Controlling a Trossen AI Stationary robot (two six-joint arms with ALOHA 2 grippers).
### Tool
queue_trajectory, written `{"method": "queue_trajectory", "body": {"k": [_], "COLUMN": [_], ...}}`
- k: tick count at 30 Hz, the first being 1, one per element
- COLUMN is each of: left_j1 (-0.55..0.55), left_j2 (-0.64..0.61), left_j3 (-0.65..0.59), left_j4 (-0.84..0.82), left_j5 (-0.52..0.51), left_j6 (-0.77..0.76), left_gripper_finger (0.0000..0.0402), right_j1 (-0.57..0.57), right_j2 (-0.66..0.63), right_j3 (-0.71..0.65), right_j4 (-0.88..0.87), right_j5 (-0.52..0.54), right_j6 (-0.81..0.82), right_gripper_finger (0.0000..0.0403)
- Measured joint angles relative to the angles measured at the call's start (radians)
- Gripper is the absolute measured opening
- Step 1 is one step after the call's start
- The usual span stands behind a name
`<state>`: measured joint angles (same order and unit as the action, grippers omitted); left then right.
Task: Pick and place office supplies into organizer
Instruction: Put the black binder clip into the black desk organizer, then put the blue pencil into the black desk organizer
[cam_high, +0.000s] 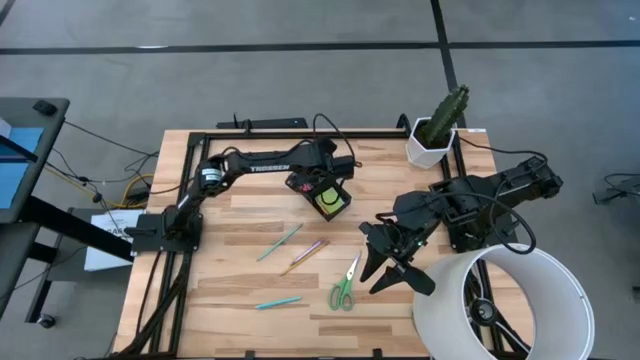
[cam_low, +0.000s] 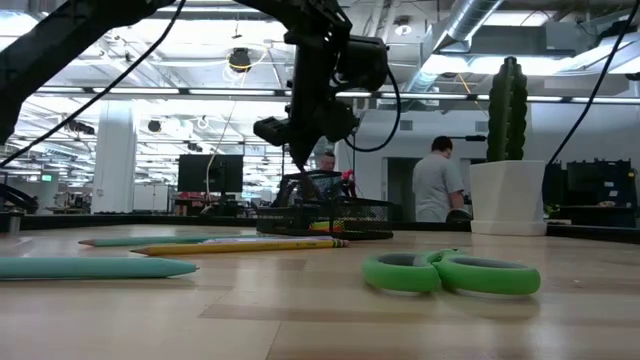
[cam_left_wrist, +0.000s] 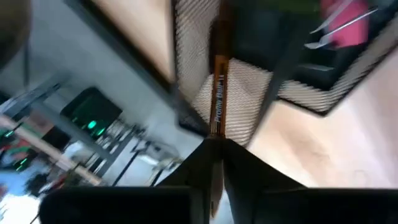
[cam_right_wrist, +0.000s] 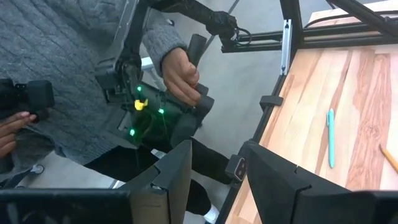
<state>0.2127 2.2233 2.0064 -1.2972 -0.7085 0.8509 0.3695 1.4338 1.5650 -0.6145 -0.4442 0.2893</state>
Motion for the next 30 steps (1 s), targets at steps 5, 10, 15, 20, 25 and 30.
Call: {"method": "queue_trajectory", "body": {"k": [5, 10, 15, 20, 25, 30], "left_j1": [-0.002, -0.023, -0.06, -0.103, -0.133, -0.137], "left_j2": [-0.004, -0.004, -0.007, -0.032, -0.134, -0.3], "left_j3": [0.001, 0.002, 0.017, 0.023, 0.052, 0.052], "left_j4": [-0.018, -0.055, -0.244, -0.267, -0.27, -0.275], "left_j5": [0.043, -0.011, -0.076, 0.094, 0.381, 0.439], "left_j6": [-0.028, -0.117, -0.277, -0.558, -0.737, -0.896], "left_gripper_finger": [0.0074, 0.0119, 0.0138, 0.0139, 0.0139, 0.0139], "right_j1": [0.0, 0.0, 0.0, 0.0, -0.005, -0.005], "right_j2": [0.0, 0.0, 0.0, 0.0, 0.0, 0.0], "right_j3": [0.0, 0.0, 0.0, 0.0, 0.0, 0.0], "right_j4": [-0.004, -0.006, -0.006, -0.005, 0.011, 0.017], "right_j5": [0.0, 0.0, 0.0, 0.0, -0.001, -0.001], "right_j6": [-0.008, -0.008, -0.009, -0.008, -0.008, -0.002], "right_gripper_finger": [0.0139, 0.0138, 0.0135, 0.0134, 0.0133, 0.0134]}}
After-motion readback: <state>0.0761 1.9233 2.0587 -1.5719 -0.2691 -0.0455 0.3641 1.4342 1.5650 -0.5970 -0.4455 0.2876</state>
